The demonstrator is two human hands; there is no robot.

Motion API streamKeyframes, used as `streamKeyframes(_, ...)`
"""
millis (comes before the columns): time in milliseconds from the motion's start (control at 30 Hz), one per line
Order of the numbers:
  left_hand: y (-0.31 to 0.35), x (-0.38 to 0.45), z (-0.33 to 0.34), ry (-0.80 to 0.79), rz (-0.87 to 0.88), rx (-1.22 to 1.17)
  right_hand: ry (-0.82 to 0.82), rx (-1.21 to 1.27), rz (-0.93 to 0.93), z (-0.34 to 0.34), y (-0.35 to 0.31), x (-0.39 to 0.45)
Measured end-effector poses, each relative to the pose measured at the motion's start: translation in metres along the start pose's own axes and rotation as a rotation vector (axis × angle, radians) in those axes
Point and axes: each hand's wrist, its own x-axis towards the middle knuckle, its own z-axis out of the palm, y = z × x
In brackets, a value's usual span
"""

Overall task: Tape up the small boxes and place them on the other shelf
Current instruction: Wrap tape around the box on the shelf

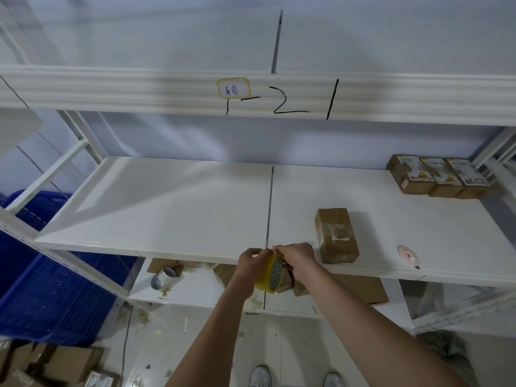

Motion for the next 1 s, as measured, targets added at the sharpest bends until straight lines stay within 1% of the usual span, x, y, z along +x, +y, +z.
streamKeyframes(67, 0.002, -0.001, -0.002, -0.004, 0.027, 0.036, -0.068, -0.005, 0.028, -0.009, -0.001, -0.001)
streamKeyframes(167, 0.009, -0.003, 0.0, -0.024, 0.051, 0.086, -0.091, 0.04, 0.046, -0.02, -0.001, 0.0)
streamKeyframes(300, 0.02, -0.006, 0.004, -0.027, 0.141, 0.259, -0.158, 0.127, 0.029, -0.035, -0.001, -0.001)
streamKeyframes(433, 0.027, -0.006, 0.006, -0.064, 0.212, 0.399, -0.254, 0.075, 0.033, -0.054, -0.006, -0.003)
streamKeyframes(567, 0.042, -0.008, 0.013, -0.079, 0.29, 0.521, -0.186, -0.078, -0.044, -0.07, -0.013, -0.001)
streamKeyframes(733, 0.057, -0.01, 0.024, -0.071, 0.363, 0.582, -0.171, -0.031, -0.112, -0.085, -0.021, 0.002)
streamKeyframes(867, 0.069, -0.014, 0.032, -0.063, 0.384, 0.518, -0.132, -0.007, -0.156, -0.101, -0.024, 0.003)
streamKeyframes(1000, 0.074, -0.012, 0.035, -0.108, 0.409, 0.502, -0.177, 0.068, -0.193, -0.12, -0.029, 0.004)
